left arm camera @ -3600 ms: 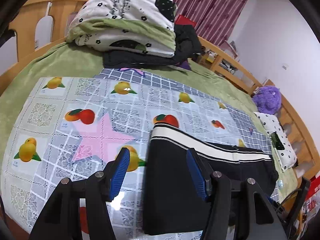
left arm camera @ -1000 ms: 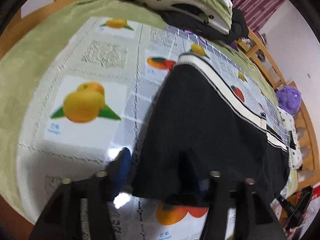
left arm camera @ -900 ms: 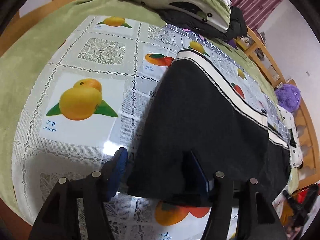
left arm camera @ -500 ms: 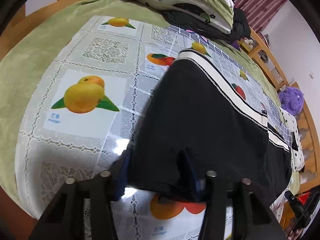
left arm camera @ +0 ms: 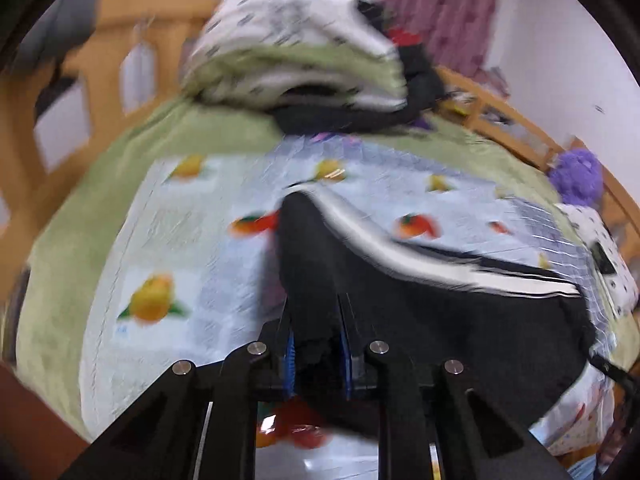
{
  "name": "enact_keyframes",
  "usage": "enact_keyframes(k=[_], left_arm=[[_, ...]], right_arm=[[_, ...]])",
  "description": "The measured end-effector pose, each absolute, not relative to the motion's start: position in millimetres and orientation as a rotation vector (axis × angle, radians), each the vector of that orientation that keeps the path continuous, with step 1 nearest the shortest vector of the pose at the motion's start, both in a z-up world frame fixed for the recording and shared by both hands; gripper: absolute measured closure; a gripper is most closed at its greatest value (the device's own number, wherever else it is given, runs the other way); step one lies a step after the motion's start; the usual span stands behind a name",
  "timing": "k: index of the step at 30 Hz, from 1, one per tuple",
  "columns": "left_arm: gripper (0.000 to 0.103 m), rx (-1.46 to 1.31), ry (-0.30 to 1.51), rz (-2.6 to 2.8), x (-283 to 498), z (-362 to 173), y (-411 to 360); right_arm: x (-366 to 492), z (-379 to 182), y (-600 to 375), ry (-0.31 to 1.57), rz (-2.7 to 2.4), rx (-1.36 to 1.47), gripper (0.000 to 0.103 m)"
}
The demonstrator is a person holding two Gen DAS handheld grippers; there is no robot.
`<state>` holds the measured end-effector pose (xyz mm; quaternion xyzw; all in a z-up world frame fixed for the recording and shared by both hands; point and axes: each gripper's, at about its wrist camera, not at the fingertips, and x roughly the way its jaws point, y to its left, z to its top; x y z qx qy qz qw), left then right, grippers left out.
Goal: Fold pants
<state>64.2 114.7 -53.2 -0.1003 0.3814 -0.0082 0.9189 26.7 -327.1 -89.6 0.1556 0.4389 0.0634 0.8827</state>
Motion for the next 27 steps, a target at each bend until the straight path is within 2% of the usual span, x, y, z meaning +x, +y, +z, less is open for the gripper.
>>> enact_keyframes(k=[6, 14, 17, 19, 23, 26, 27], left_arm=[[0.088, -0.17, 0.744, -0.252, 64, -24, 13], [0.088, -0.098, 0.837, -0.446, 57, -57, -110], [0.087, -0.083, 0.885, -0.515, 54, -70, -134], [0.081, -0.078, 0.941, -0.55, 51, -77, -137], [0.077, -0.123, 0.962, -0.551, 46, -73, -112], [0.058, -0.195, 0.933, -0.566, 42, -66, -74], [0.055, -0.209, 0.917, -0.549, 38, -63, -59]], right_arm=[[29, -77, -351, 0.842, 0.145, 0.295, 0.083], [16, -119, -402, 0.886, 0.097, 0.382, 0.083], [18, -119, -411, 0.881, 0.121, 0.459, 0.083], [20, -114, -406, 0.864, 0.129, 0.446, 0.083], [31, -114, -383, 0.863, 0.21, 0.445, 0.081], [47, -119, -361, 0.882, 0.278, 0.465, 0.077], [52, -121, -355, 0.884, 0.293, 0.476, 0.076]])
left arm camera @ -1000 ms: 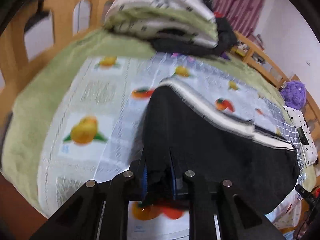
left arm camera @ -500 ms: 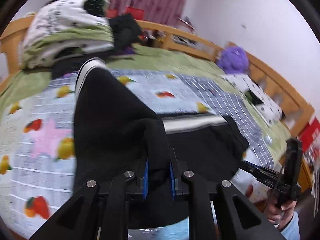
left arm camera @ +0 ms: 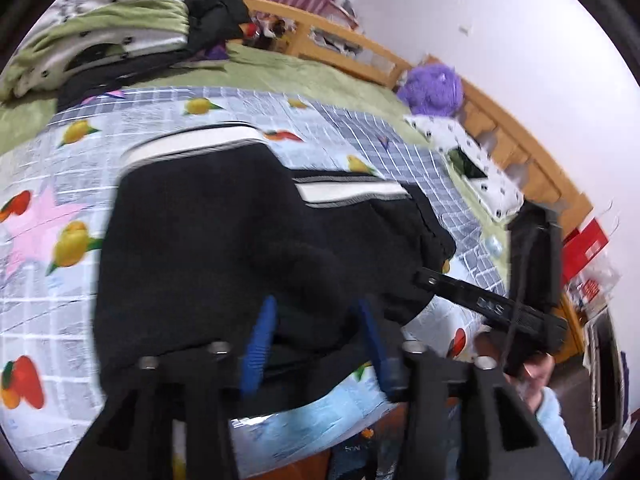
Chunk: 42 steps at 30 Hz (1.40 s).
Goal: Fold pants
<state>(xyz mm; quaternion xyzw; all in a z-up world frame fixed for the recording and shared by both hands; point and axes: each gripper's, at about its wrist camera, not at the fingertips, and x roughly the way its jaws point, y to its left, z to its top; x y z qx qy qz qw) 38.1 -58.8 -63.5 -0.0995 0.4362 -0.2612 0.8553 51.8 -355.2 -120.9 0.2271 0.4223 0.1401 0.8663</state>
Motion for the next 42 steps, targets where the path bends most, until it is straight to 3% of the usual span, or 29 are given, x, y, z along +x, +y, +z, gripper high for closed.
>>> enact_keyframes(k=[4, 7, 13, 15, 16, 19, 23, 28, 36, 39, 42], left_arm=[[0.047, -0.272, 0.91, -0.523, 35, -64, -16], [0.047, -0.283, 0.91, -0.452, 37, -72, 12], [0.047, -0.302, 0.971, -0.322, 52, -97, 45], [0.047, -0.315, 0.983, -0.299, 57, -101, 49], [0.047, -0.317, 0.99, -0.286, 59, -103, 50], [0.047, -0.296, 1.0, -0.275, 62, -104, 43], [0.047, -0.263, 0.998, -0.272, 67, -101, 22], [0.047, -0.266, 0.975, -0.324, 73, -92, -21], [0.047, -0.177, 0.991, -0.374, 76, -91, -90], [0.047, -0.165, 1.0, -0.375, 75, -91, -102], [0.047, -0.137, 0.992, -0.374, 70, -84, -113]], right_arm=[[79, -125, -326, 0.891, 0.38, 0.57, 0.074], [92, -127, -310, 0.884, 0.408, 0.608, 0.062], [140, -156, -268, 1.008, 0.363, 0.524, 0.061], [154, -166, -254, 1.06, 0.414, 0.512, 0.069], [159, -165, -246, 1.075, 0.437, 0.485, 0.09], [155, -130, -241, 1.008, 0.471, 0.349, 0.093], [132, -61, -286, 0.839, 0.476, 0.293, 0.094], [128, -39, -344, 0.861, 0.376, 0.181, 0.094], [120, -75, -446, 0.909, 0.227, 0.168, 0.094], [128, -125, -464, 1.01, 0.164, 0.167, 0.082], [120, -119, -473, 0.99, 0.179, 0.175, 0.081]])
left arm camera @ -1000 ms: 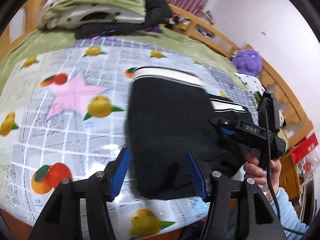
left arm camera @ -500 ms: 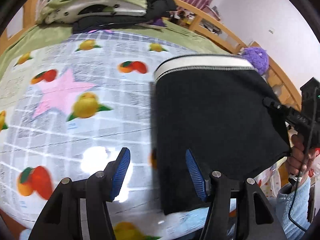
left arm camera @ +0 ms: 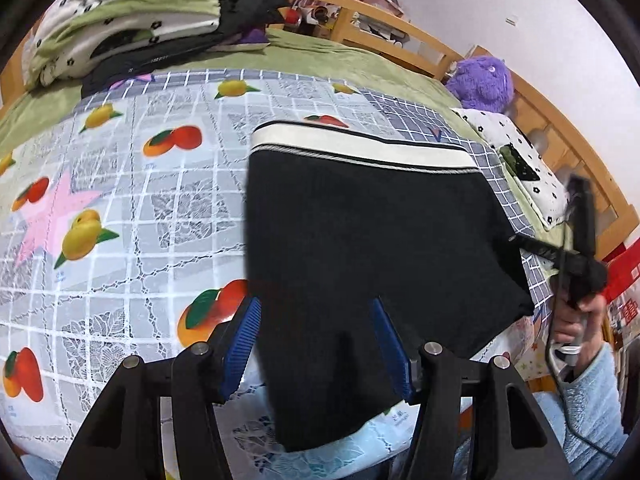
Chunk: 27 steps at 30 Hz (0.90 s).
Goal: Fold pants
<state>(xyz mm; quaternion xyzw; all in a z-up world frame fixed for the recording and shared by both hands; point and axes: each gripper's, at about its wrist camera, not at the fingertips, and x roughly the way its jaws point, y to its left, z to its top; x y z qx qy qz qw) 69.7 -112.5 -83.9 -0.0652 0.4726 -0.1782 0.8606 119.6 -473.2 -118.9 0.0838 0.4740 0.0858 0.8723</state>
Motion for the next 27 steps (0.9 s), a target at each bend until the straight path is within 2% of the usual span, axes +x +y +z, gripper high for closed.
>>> enact_keyframes(k=[5, 7, 11, 16, 19, 21, 23, 27], left_arm=[[0.047, -0.069, 0.959, -0.331, 57, -80, -129], [0.047, -0.058, 0.99, -0.316, 52, -93, -136], [0.047, -0.04, 1.063, -0.267, 48, -133, -148], [0.047, -0.042, 1.06, -0.256, 41, -120, -147], [0.047, -0.088, 1.029, -0.245, 41, -107, -135], [0.047, -0.107, 1.013, -0.222, 44, -102, -127], [0.047, -0.131, 1.014, -0.201, 51, -100, -119], [0.047, -0.155, 1.01, -0.208, 70, -96, -108]], right_arm=[[76, -75, -476, 0.807, 0.214, 0.161, 0.081], [69, -82, -470, 0.845, 0.257, 0.122, 0.083], [75, -136, -453, 1.054, 0.277, 0.001, 0.085], [65, -116, -457, 1.021, 0.34, -0.021, 0.086], [73, -93, -471, 0.893, 0.332, 0.039, 0.078], [97, -89, -483, 0.861, 0.298, 0.122, 0.077], [124, -95, -491, 0.869, 0.256, 0.183, 0.069], [159, -122, -498, 0.961, 0.22, 0.268, 0.067]])
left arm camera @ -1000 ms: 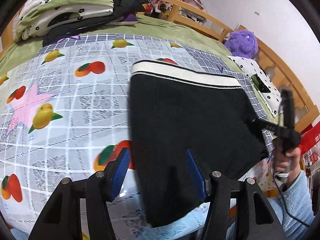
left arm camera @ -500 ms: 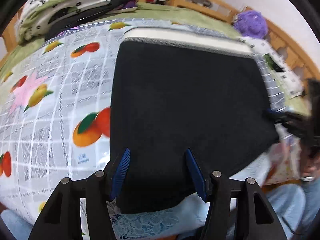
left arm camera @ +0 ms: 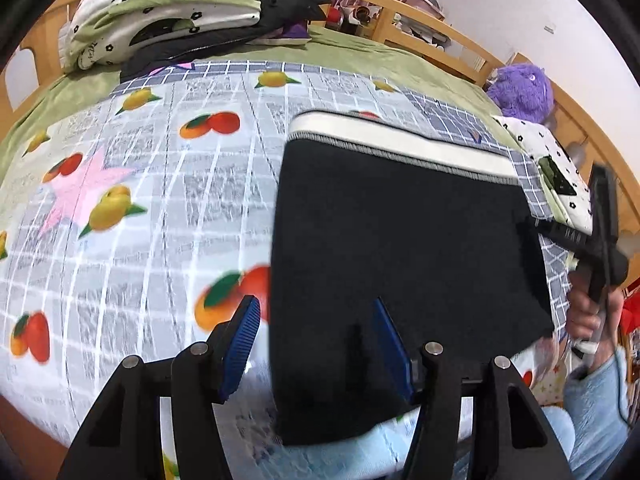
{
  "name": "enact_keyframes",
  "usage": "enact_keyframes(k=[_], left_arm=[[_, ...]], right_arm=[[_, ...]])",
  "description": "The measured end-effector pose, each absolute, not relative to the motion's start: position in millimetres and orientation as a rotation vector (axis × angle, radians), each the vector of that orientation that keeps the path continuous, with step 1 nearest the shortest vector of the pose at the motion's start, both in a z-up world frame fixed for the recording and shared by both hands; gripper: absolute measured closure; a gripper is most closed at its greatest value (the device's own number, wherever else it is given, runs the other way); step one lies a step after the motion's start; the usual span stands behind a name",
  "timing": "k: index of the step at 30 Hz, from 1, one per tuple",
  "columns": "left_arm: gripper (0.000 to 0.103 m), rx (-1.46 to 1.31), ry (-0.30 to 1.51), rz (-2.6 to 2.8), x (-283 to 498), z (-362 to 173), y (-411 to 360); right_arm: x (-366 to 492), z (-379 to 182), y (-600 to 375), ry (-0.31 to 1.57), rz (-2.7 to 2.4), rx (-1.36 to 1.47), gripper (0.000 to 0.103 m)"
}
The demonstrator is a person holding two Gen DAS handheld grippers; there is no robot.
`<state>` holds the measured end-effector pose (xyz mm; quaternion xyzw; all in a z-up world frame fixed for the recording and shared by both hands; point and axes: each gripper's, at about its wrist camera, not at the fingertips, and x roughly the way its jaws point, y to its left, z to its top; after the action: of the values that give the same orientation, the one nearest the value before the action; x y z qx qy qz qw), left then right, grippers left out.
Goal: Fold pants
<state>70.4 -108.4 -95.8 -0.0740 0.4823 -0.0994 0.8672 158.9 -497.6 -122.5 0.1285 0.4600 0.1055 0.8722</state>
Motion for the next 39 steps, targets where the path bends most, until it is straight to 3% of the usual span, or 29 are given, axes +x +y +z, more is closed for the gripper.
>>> enact_keyframes(k=[4, 9, 13, 16, 18, 19, 20, 22, 31, 37, 39], left_arm=[[0.047, -0.196, 1.024, -0.249, 106, -105, -105], [0.047, -0.246, 1.103, -0.278, 163, -146, -103], [0.046, -0.268, 1.137, -0.412, 190, -167, -105], [0.051, -0.335, 1.142, -0.487, 200, -172, -100], [0.08, -0.384, 1.155, -0.529, 206, -173, -99], [0.088, -0.405, 1.147, -0.544, 207, -169, -99], [0.093, -0.413, 1.123, -0.542, 208, -161, -97], [0.094, -0.411, 1.083, -0.563, 210, -140, -93], [0.094, -0.34, 0.972, -0.478, 200, -70, 1], [0.093, -0.283, 1.027, -0.326, 211, -93, 64], [0.088, -0.313, 1.063, -0.321, 217, -114, 68]], right_arm=[[150, -132, -501, 0.971, 0.217, 0.272, 0.063], [140, -142, -499, 1.034, 0.207, 0.245, 0.044], [148, -166, -520, 1.086, 0.27, 0.428, 0.042], [153, -174, -522, 1.068, 0.302, 0.487, 0.049], [151, -168, -511, 1.038, 0.285, 0.414, 0.053], [151, -166, -509, 1.032, 0.279, 0.403, 0.058], [151, -161, -511, 1.023, 0.272, 0.427, 0.07], [149, -147, -517, 0.993, 0.281, 0.516, 0.079], [171, -101, -414, 0.965, 0.335, 0.479, 0.082], [190, -128, -328, 1.023, 0.438, 0.487, 0.081], [194, -142, -317, 1.038, 0.37, 0.409, 0.077]])
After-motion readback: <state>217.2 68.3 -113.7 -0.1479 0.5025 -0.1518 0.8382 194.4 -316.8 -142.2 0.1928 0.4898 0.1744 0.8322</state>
